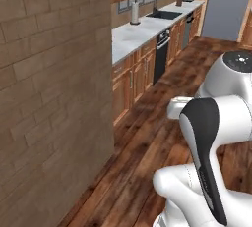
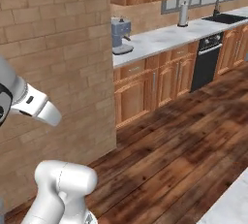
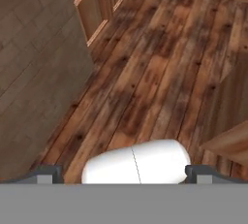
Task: Retrieve the tupperware and aluminum foil from the cabinet and place them on the dining counter near the plate with steak and sweet potato to prepare for storing leftovers.
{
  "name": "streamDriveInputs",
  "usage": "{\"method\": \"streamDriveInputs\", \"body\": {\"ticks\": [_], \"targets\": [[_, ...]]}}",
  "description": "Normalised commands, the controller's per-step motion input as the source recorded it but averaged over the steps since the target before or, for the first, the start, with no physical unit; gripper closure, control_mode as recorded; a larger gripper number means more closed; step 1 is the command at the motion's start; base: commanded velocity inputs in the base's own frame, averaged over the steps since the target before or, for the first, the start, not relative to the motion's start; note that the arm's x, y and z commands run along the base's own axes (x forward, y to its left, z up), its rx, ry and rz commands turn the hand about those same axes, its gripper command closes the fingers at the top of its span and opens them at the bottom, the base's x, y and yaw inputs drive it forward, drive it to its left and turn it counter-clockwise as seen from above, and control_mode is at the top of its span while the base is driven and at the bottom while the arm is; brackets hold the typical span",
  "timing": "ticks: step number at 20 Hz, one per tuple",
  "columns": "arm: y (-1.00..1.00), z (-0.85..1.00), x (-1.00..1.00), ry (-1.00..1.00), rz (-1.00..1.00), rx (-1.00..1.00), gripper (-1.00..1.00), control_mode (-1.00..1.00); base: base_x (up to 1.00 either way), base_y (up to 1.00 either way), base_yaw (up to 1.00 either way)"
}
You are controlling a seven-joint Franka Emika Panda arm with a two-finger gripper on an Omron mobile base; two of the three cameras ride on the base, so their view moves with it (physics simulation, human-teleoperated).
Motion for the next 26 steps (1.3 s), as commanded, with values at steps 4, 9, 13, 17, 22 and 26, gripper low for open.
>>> {"method": "streamDriveInputs", "body": {"ticks": [4,9,13,17,22,26], "targets": [[0.0,0.0,0.0,0.0,0.0,0.0,-1.0,1.0,1.0,0.0,-0.4],[0.0,0.0,0.0,0.0,0.0,0.0,-1.0,1.0,0.95,-0.08,-0.49],[0.0,0.0,0.0,0.0,0.0,0.0,-1.0,1.0,0.83,-0.23,-0.54],[0.0,0.0,0.0,0.0,0.0,0.0,-1.0,1.0,0.85,-0.18,-0.53],[0.0,0.0,0.0,0.0,0.0,0.0,-1.0,1.0,1.0,-0.01,-0.31],[0.0,0.0,0.0,0.0,0.0,0.0,-1.0,1.0,1.0,0.0,-0.18]]}}
